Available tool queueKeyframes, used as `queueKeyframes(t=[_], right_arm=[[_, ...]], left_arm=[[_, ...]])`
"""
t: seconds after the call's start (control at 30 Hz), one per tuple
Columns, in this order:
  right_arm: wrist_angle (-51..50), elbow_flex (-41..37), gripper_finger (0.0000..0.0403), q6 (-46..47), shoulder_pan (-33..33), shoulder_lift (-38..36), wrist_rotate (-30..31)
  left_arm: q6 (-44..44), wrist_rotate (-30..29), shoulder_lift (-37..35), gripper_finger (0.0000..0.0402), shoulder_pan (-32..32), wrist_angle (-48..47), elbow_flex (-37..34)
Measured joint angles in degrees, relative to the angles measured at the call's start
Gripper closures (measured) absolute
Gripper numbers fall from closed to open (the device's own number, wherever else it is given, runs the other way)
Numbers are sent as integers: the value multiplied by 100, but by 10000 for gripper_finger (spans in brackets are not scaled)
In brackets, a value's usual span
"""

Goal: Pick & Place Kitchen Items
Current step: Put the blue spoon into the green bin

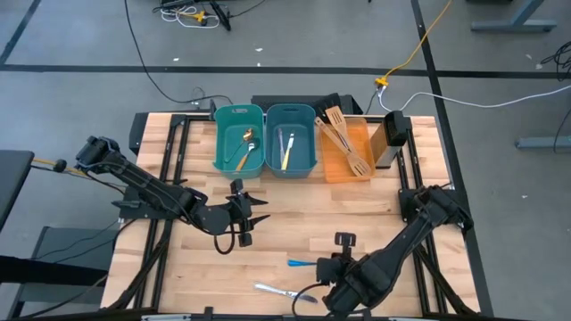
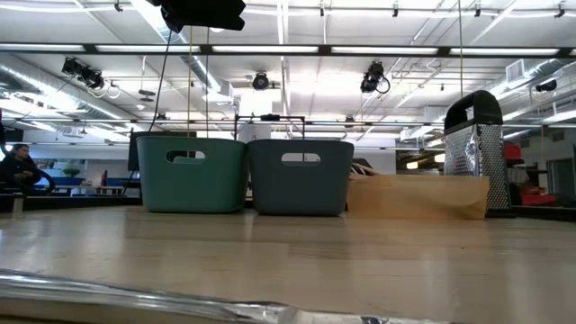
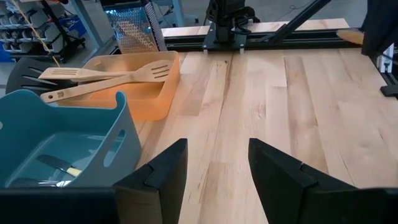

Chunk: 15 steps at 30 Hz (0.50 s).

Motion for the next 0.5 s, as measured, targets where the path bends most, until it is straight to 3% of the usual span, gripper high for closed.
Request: queueKeyframes(t=[0.5], right_arm=[[-41, 700, 387, -440, -116, -7, 1324]], left_arm=[[-41, 85, 1, 225, 2, 107, 0]])
